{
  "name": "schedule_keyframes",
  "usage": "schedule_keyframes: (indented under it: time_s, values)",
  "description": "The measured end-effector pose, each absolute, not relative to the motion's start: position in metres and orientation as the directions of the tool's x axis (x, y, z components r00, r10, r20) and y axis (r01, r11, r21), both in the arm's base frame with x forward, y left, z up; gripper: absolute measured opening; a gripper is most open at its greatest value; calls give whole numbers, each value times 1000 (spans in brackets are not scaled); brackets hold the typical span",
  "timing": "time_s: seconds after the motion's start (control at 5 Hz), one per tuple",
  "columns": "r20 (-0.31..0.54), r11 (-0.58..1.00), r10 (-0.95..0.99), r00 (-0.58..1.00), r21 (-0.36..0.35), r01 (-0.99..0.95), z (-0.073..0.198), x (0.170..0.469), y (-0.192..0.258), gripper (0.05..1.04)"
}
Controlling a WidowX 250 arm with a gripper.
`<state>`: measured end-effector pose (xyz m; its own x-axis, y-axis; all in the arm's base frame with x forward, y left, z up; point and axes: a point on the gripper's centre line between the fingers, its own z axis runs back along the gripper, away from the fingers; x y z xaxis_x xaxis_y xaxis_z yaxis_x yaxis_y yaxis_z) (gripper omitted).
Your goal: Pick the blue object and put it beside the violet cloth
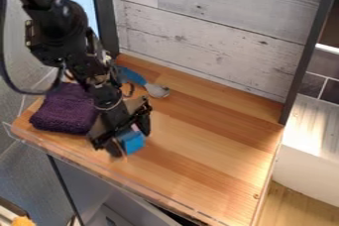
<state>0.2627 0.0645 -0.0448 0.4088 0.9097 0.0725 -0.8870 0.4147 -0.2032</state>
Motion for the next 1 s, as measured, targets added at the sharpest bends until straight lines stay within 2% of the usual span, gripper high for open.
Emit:
schedule_keyframes:
  time_s: [0.4, 0.6, 0.8, 1.0]
  values:
    - [105, 437, 899, 425, -222, -871, -21, 269, 61, 1000]
    - [135, 464, 886, 444, -231, -855, 6, 277, 59, 1000]
    - [205, 494, 867, 454, -233, -838, 38, 281, 57, 1000]
    - [208, 493, 867, 452, -233, -839, 39, 280, 57, 1000]
